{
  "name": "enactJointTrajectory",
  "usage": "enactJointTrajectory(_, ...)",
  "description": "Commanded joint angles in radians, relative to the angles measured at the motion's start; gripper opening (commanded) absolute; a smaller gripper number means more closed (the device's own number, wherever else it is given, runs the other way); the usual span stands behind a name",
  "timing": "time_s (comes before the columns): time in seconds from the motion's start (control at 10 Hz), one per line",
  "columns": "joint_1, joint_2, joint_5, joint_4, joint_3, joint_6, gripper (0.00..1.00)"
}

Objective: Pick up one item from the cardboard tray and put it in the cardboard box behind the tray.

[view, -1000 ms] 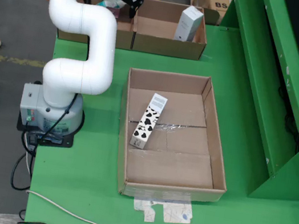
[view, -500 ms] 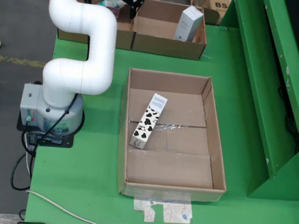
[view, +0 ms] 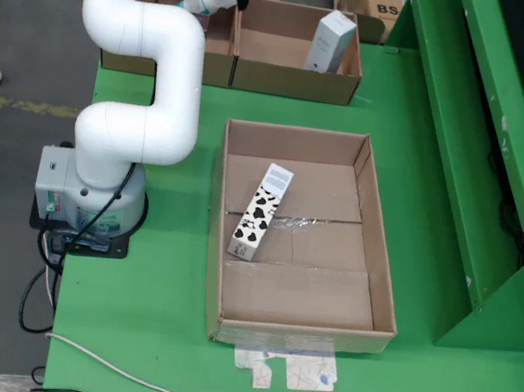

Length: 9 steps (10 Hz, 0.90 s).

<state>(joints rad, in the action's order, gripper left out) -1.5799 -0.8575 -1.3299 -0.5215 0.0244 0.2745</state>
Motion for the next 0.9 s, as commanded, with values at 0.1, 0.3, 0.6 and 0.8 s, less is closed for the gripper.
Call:
enactJointTrajectory(0.1, -0.065, 0.150, 0.169, 0.154, -0.024, -0.036, 1.00)
enactJointTrajectory(0.3, -0.095, 0.210, 0.256, 0.191, -0.024, -0.051, 1.00)
enactJointTrajectory(0.6, -0.115, 0.265, 0.309, 0.199, -0.024, -0.065, 1.00)
enactJointTrajectory(0.8, -0.146, 0.296, 0.430, 0.325, -0.024, -0.152, 1.00)
